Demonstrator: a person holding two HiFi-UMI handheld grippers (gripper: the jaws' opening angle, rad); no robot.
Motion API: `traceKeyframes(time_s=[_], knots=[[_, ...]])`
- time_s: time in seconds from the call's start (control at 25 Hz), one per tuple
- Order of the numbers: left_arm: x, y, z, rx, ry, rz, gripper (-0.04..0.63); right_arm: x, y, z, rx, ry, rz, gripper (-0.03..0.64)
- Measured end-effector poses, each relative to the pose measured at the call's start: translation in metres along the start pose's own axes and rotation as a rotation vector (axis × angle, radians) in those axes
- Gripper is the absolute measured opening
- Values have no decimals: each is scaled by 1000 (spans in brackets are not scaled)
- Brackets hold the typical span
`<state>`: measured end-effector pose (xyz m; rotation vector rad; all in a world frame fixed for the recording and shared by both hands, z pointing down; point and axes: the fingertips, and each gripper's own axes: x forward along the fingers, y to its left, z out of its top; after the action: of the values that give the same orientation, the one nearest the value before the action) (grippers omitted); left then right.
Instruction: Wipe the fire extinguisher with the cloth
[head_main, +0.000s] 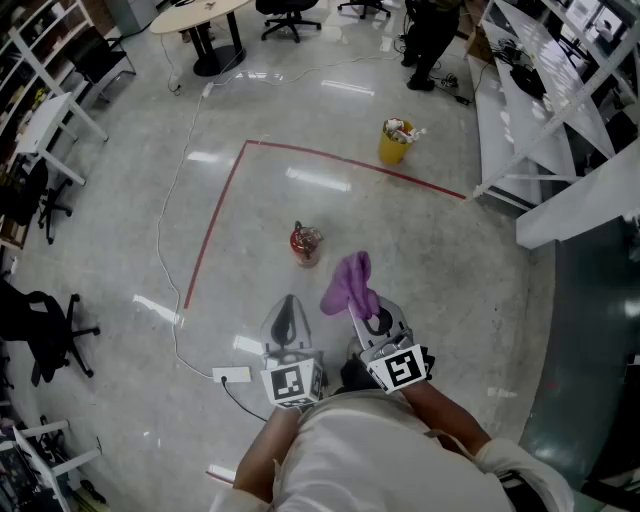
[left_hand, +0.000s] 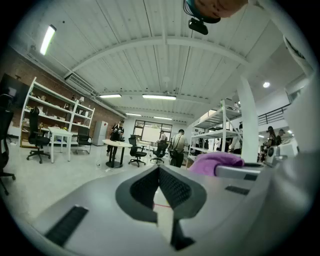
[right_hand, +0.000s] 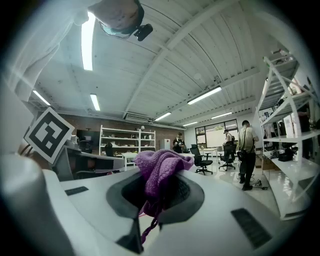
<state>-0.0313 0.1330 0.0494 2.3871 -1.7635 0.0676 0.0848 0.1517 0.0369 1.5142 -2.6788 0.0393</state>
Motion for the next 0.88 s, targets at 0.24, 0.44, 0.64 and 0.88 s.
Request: traceKeyframes(time_s=[0.24, 0.44, 0.64, 0.88], knots=[[1, -2, 4, -17, -12, 6, 5, 0, -4, 0, 2, -13, -7, 49], [2, 1, -1, -23, 5, 8, 5, 4, -4, -1, 20, -25, -6, 49], [5, -1, 1, -2, 2, 13, 5, 1, -3, -2, 28, -30, 6, 49], [15, 10, 2, 0, 2, 24, 5, 9, -11, -7, 24, -24, -10, 49]])
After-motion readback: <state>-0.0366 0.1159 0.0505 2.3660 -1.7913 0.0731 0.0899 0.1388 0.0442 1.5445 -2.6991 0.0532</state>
